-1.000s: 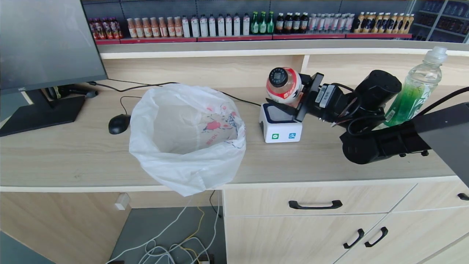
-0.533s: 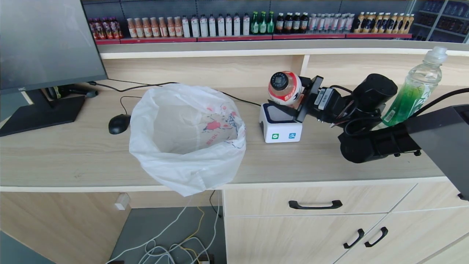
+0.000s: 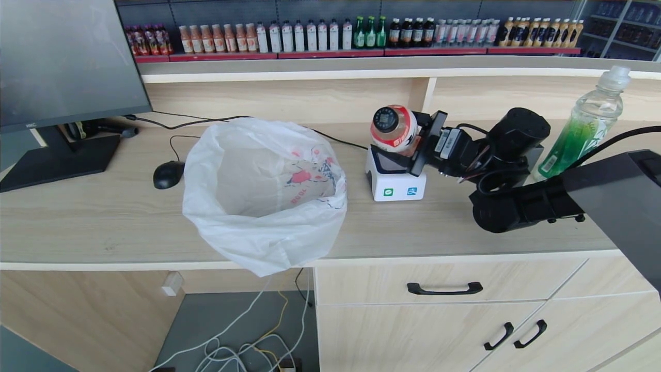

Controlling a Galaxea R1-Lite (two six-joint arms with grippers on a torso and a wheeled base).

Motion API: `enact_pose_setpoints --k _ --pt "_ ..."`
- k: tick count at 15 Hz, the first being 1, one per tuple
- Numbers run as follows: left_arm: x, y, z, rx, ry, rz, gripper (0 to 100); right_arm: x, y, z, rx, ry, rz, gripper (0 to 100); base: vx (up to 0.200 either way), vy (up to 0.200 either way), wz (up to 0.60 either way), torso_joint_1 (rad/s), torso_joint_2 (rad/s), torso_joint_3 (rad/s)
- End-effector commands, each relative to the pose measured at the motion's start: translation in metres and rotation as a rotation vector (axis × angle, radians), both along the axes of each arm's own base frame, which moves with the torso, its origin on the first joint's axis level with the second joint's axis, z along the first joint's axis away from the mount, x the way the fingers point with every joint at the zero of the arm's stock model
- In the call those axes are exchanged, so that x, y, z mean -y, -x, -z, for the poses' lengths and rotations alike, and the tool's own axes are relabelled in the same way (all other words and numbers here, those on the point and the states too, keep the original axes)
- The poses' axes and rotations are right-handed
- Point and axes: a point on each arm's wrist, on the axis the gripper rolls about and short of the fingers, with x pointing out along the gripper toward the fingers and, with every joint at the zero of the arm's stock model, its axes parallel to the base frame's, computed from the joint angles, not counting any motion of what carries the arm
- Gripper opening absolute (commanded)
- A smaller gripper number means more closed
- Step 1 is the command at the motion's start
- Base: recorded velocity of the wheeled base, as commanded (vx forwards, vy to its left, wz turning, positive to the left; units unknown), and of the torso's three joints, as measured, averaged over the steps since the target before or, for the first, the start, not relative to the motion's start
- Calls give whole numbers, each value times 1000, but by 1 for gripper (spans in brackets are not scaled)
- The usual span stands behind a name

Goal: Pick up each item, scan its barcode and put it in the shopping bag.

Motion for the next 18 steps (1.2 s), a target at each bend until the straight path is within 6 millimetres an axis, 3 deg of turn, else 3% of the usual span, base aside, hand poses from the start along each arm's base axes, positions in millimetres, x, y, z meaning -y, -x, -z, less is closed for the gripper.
enact_pose_setpoints --k 1,9,18 --pt "0 0 0 0 0 -1 100 -1 0 1 -5 -3 5 0 0 0 0 0 0 0" --pt "0 0 0 0 0 1 100 -6 1 1 -10 -16 17 0 0 0 0 0 0 0" --pt "0 0 0 0 0 1 100 -5 6 -12 -24 -58 27 0 0 0 0 0 0 0"
